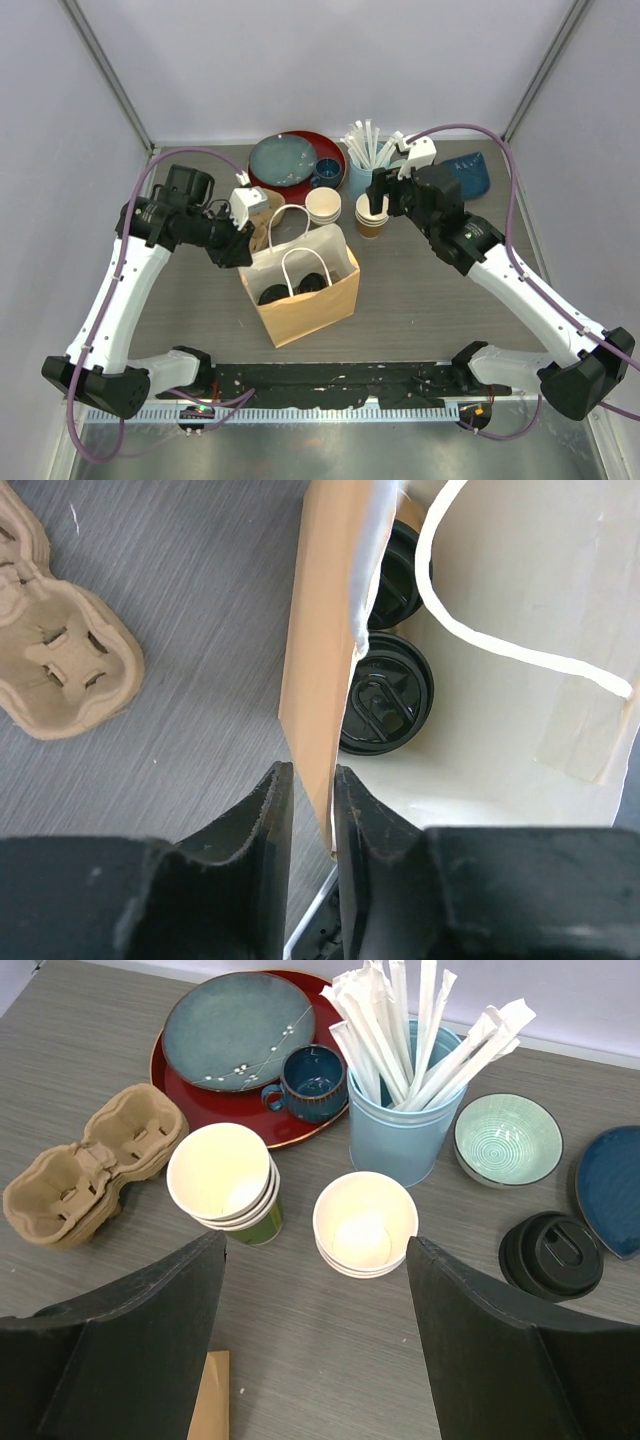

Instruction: Pack the takeout coffee

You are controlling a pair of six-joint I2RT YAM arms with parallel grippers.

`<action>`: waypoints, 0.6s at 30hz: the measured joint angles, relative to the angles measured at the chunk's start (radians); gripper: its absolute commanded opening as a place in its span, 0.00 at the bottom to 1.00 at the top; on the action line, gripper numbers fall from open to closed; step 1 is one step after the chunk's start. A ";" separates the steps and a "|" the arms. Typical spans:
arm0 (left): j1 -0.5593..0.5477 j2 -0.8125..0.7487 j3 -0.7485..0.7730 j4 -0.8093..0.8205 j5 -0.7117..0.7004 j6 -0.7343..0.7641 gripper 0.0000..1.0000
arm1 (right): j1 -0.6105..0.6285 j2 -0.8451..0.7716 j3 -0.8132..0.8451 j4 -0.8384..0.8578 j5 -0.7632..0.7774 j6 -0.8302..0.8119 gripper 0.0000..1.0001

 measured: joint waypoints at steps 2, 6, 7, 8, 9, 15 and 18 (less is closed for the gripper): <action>0.000 0.000 0.000 0.000 -0.003 -0.003 0.37 | 0.000 0.000 0.000 0.000 -0.008 0.000 0.78; 0.000 0.000 0.000 0.000 -0.009 -0.003 0.44 | 0.000 0.000 0.000 0.000 -0.023 0.000 0.78; 0.000 0.000 0.002 -0.001 -0.010 -0.004 0.46 | 0.000 0.000 0.000 0.000 -0.027 0.000 0.78; 0.000 0.000 0.004 -0.001 -0.012 -0.005 0.47 | 0.000 0.000 0.000 0.000 -0.032 0.000 0.78; 0.000 0.000 0.009 -0.002 -0.013 -0.005 0.48 | 0.000 0.000 0.000 0.000 -0.035 0.000 0.78; 0.000 -0.001 0.040 -0.005 -0.018 -0.010 0.54 | 0.000 0.000 0.000 0.000 -0.050 -0.006 0.78; 0.000 -0.002 0.056 -0.005 -0.023 -0.020 0.57 | 0.000 0.000 0.000 0.000 -0.060 -0.019 0.78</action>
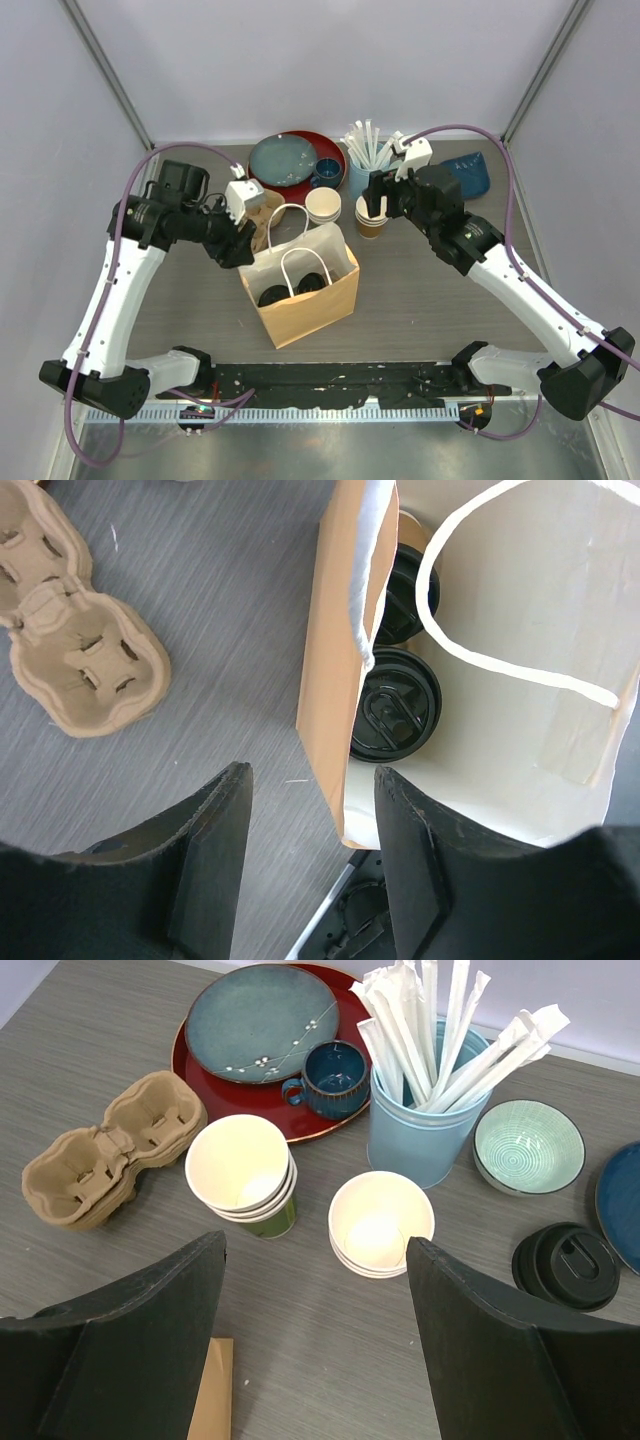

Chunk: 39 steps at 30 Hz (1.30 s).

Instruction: Pack the takeout coffee

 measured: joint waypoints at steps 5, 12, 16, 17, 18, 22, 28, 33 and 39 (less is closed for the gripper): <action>0.000 0.000 0.035 -0.001 -0.016 -0.018 0.59 | 0.000 0.000 0.001 -0.001 -0.008 -0.029 0.78; 0.000 0.000 0.120 0.000 -0.040 -0.062 0.60 | -0.035 0.016 0.074 -0.014 -0.008 -0.072 0.73; 0.001 -0.002 0.160 0.013 -0.075 -0.098 0.63 | -0.109 0.072 0.158 -0.002 -0.018 -0.082 0.56; 0.002 -0.002 0.166 0.021 -0.089 -0.111 0.64 | -0.137 0.094 0.179 0.002 -0.026 -0.078 0.54; 0.005 -0.002 0.171 0.034 -0.103 -0.123 0.66 | -0.172 0.120 0.198 0.008 -0.042 -0.074 0.51; 0.040 0.003 0.183 0.085 -0.158 -0.172 0.67 | -0.305 0.238 0.250 0.046 -0.125 -0.026 0.41; 0.130 0.030 0.195 0.204 -0.227 -0.241 0.67 | -0.415 0.470 0.331 0.088 -0.245 0.025 0.33; 0.200 0.060 0.178 0.284 -0.241 -0.276 0.67 | -0.420 0.609 0.390 0.099 -0.320 0.029 0.33; 0.274 0.086 0.111 0.323 -0.208 -0.295 0.67 | -0.409 0.632 0.386 0.155 -0.360 0.047 0.34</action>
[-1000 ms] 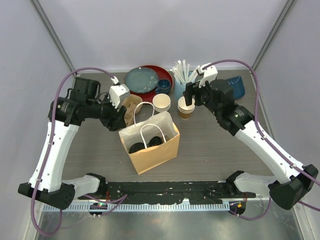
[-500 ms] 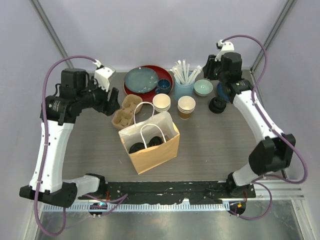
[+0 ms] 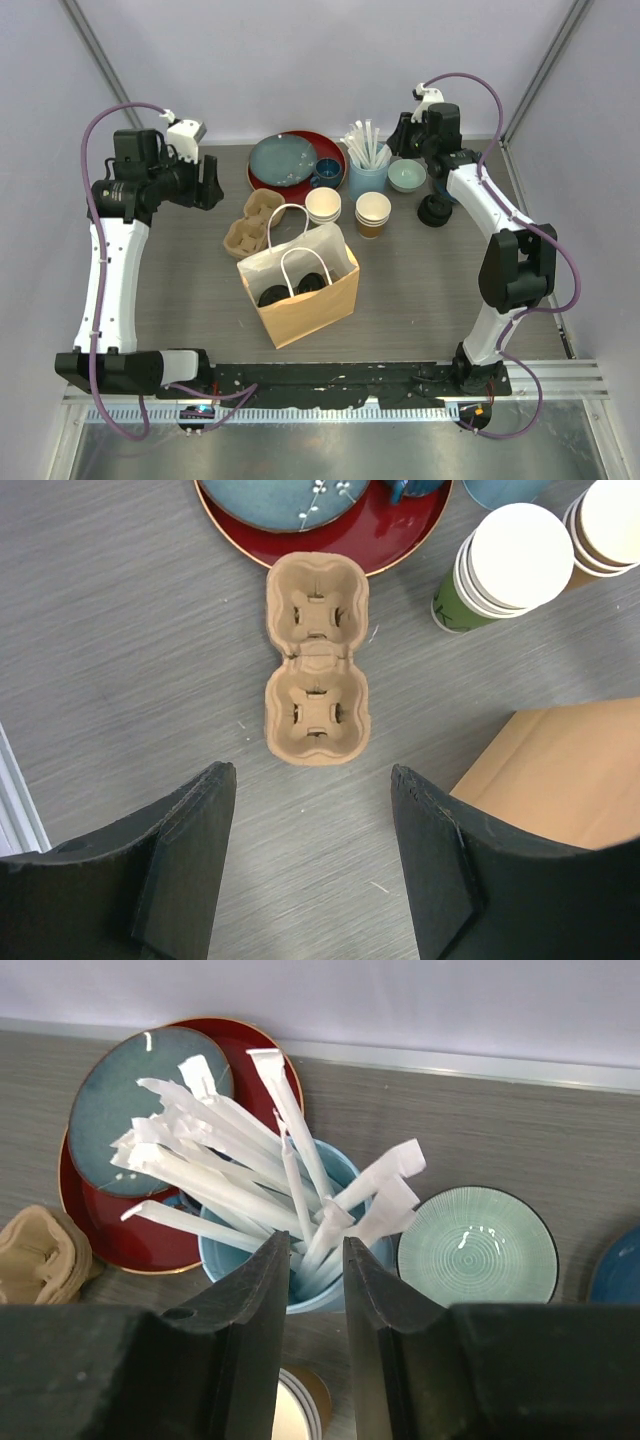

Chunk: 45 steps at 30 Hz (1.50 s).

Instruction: Pack the takeout coffee

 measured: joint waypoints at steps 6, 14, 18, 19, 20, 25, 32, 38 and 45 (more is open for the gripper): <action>0.024 0.016 -0.016 0.004 0.043 -0.002 0.67 | 0.015 0.020 0.011 0.036 0.004 0.010 0.32; 0.024 0.016 -0.016 0.004 0.080 -0.001 0.67 | 0.032 0.096 0.037 0.021 0.044 0.010 0.35; 0.024 0.016 -0.016 0.004 0.096 0.001 0.67 | 0.040 0.101 0.045 0.009 0.070 0.006 0.38; 0.024 0.016 -0.016 0.004 0.101 0.001 0.67 | 0.043 0.101 0.045 0.008 0.079 0.005 0.39; 0.024 0.016 -0.016 0.004 0.104 0.002 0.67 | 0.045 0.101 0.045 0.008 0.084 0.003 0.40; 0.024 0.016 -0.016 0.004 0.123 0.002 0.67 | 0.056 0.105 0.058 -0.012 0.111 -0.010 0.33; 0.038 0.016 -0.016 0.002 0.145 0.005 0.67 | 0.058 0.161 0.138 -0.024 0.117 -0.017 0.28; 0.050 0.016 -0.016 -0.003 0.153 0.006 0.67 | 0.058 0.173 0.151 -0.045 0.126 -0.021 0.31; 0.050 0.016 -0.016 -0.004 0.172 0.009 0.67 | 0.058 0.204 0.184 -0.060 0.124 -0.024 0.14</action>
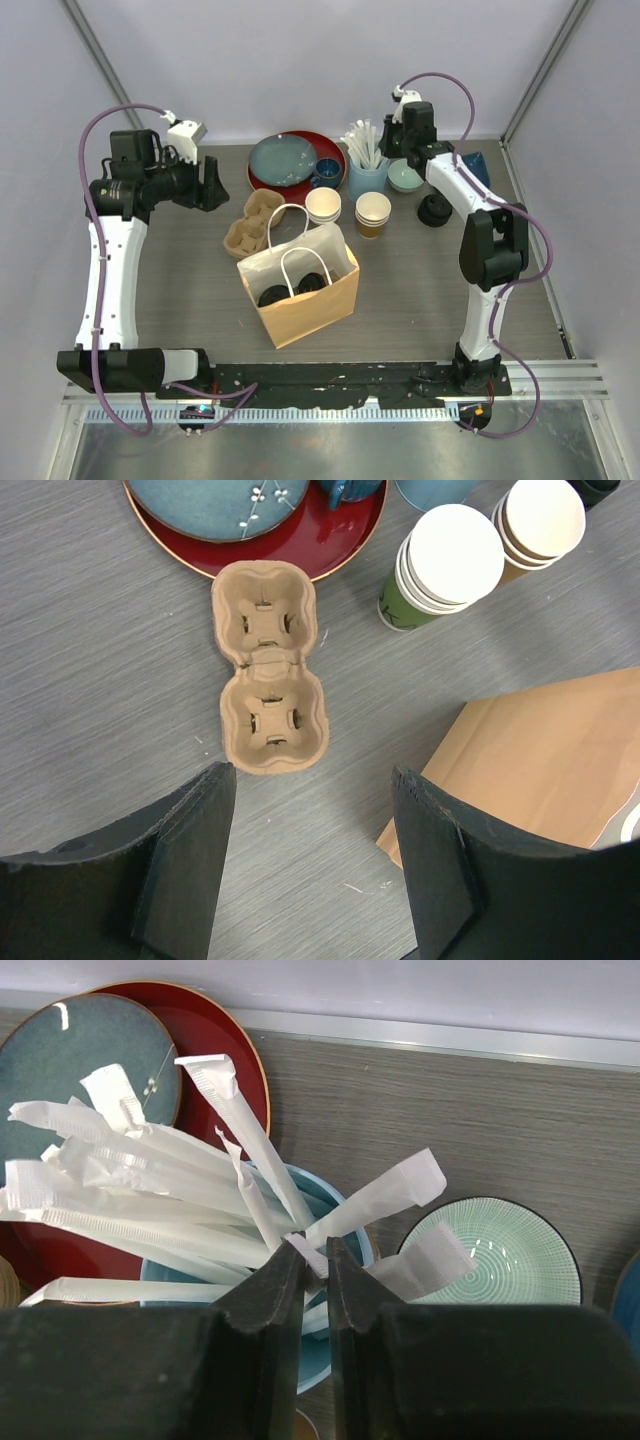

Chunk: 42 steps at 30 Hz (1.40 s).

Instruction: Pack the takeout coffee

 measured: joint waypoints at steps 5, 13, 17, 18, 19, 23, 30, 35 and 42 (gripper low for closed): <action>0.000 0.000 0.000 -0.001 0.003 0.005 0.67 | 0.000 0.009 0.008 -0.012 -0.016 0.005 0.04; 0.000 0.000 0.000 -0.005 0.012 0.018 0.67 | 0.003 -0.023 0.007 -0.028 -0.025 -0.001 0.01; 0.000 0.000 0.000 -0.006 0.019 0.019 0.67 | 0.010 -0.095 0.006 -0.048 -0.026 -0.018 0.01; 0.000 -0.001 0.000 -0.006 0.019 0.020 0.67 | 0.010 -0.116 0.006 -0.050 -0.026 -0.023 0.01; 0.000 -0.001 0.000 -0.007 0.019 0.020 0.67 | 0.011 -0.138 0.006 -0.052 -0.026 -0.027 0.01; 0.000 -0.004 0.000 -0.008 0.023 0.023 0.67 | 0.011 -0.214 0.006 -0.058 -0.021 -0.050 0.01; 0.000 -0.014 0.000 -0.008 0.026 0.024 0.67 | 0.017 -0.338 0.006 -0.091 -0.011 -0.097 0.01; 0.000 -0.019 0.000 -0.008 0.027 0.027 0.67 | 0.034 -0.499 0.003 -0.105 -0.031 -0.121 0.01; 0.000 -0.026 0.000 -0.008 0.038 0.028 0.67 | 0.056 -0.745 -0.043 -0.018 -0.174 -0.071 0.01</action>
